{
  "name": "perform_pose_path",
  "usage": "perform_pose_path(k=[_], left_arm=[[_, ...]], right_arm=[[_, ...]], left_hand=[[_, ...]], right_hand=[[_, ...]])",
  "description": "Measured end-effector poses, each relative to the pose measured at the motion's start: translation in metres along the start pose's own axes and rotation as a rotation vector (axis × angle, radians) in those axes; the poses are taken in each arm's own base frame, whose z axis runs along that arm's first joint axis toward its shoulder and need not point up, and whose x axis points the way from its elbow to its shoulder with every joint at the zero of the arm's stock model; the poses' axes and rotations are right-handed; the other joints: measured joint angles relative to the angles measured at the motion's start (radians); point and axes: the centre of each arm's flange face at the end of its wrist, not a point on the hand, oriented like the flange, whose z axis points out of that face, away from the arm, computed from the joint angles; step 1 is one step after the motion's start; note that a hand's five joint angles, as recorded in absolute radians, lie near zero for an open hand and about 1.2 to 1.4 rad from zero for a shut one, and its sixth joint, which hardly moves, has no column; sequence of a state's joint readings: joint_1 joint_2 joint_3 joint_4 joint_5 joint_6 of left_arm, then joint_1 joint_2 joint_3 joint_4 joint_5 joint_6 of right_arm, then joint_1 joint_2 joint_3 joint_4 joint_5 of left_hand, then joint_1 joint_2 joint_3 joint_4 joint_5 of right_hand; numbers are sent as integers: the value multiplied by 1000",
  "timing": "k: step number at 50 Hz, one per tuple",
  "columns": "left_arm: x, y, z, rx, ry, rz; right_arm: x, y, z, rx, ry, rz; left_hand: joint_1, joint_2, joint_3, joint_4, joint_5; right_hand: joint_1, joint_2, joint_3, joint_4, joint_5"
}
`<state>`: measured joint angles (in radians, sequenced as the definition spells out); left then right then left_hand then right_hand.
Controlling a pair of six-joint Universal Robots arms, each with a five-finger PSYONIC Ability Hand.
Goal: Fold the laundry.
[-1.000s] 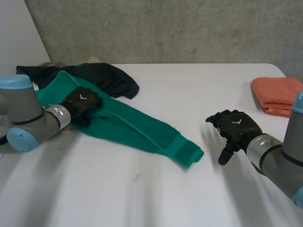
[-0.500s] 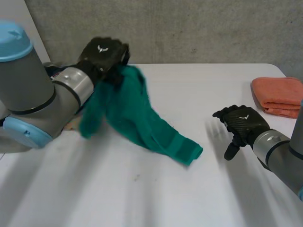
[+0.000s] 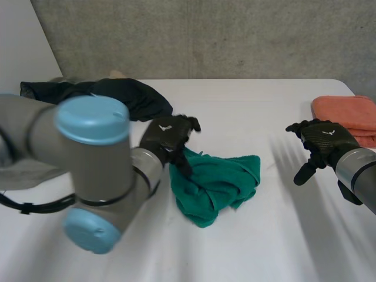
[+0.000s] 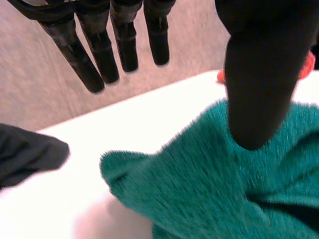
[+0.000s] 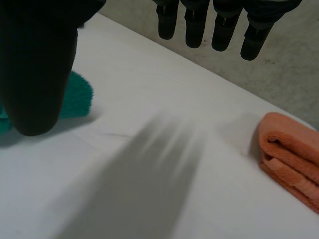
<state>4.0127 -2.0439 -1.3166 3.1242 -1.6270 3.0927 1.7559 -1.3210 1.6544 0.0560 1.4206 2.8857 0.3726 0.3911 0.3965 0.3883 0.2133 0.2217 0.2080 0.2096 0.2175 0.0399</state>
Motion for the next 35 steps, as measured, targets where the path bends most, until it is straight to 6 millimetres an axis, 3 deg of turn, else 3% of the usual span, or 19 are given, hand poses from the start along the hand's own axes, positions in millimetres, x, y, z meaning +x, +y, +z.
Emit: perform_pose_path(k=[7,12,19,22,23,26,27,32,35], left_arm=[[-32,-42,-37,96,-13,-54],[-56,-46,-45,112,-16,-93],[-93,-18,-22,35,-33,-143],[-103,2,-6,-23,-36,-163],[-105,8,-1,-38,-33,-165],[-104,23,12,-77,-13,-166],[-102,26,16,-84,-5,-163],[-87,40,39,-93,56,-122],[-75,43,52,-83,90,-86]], right_arm=[[-17,-3,-9,-57,-65,99],[-33,-2,-9,-116,-114,189],[-61,7,9,-177,-172,225],[-72,14,23,-194,-175,189],[-74,16,26,-197,-172,176],[-79,19,34,-196,-155,137],[-79,19,35,-195,-151,128],[-82,4,24,-134,-160,68],[-84,-17,0,-38,-215,15]], left_hand=[[-71,-101,-103,-97,-109],[-71,-101,-103,-97,-109],[-71,-101,-103,-97,-109],[-71,-101,-103,-97,-109],[-71,-101,-103,-97,-109],[-71,-101,-103,-97,-109],[-71,-101,-103,-97,-109],[-26,-47,-53,-42,-38],[-30,-49,-55,-46,-46]], right_hand=[[0,0,0,0,0],[0,0,0,0,0],[9,8,8,6,7],[276,269,268,258,266],[471,484,475,465,451],[859,909,890,882,880],[879,957,943,939,925],[879,963,966,974,943],[879,963,974,974,943]])
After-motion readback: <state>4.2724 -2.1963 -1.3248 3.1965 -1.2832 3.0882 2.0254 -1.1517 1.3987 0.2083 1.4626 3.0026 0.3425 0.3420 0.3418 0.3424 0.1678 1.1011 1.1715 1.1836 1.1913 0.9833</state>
